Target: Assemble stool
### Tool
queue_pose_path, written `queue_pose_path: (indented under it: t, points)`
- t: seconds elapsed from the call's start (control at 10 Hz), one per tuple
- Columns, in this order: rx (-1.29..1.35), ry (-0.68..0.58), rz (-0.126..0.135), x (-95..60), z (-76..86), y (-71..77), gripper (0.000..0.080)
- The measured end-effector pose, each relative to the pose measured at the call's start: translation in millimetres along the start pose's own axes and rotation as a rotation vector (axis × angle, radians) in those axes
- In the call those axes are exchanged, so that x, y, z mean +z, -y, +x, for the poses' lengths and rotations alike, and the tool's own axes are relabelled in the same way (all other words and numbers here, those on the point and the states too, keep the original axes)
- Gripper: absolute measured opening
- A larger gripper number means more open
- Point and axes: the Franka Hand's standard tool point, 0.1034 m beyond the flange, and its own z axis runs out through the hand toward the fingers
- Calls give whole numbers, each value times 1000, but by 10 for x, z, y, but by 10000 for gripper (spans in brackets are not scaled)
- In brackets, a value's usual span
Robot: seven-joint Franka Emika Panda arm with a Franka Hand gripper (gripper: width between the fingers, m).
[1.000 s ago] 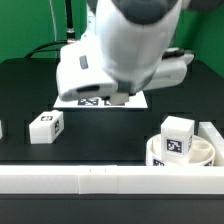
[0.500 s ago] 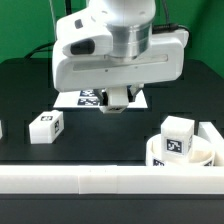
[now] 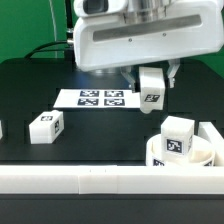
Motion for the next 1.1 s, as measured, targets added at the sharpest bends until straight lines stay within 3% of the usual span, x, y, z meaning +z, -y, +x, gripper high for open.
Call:
queue_pose_path:
  t: [0.4, 0.5, 0.7, 0.8, 0.9, 1.1]
  points:
    - [4, -248, -55, 35, 64, -81, 327]
    - [45, -260, -35, 30, -32, 50, 327]
    - [85, -302, 4, -92, 19, 224, 327]
    - [97, -319, 20, -105, 35, 390, 327]
    - [100, -322, 25, -93, 31, 466, 327]
    - [105, -322, 23, -92, 35, 427, 327]
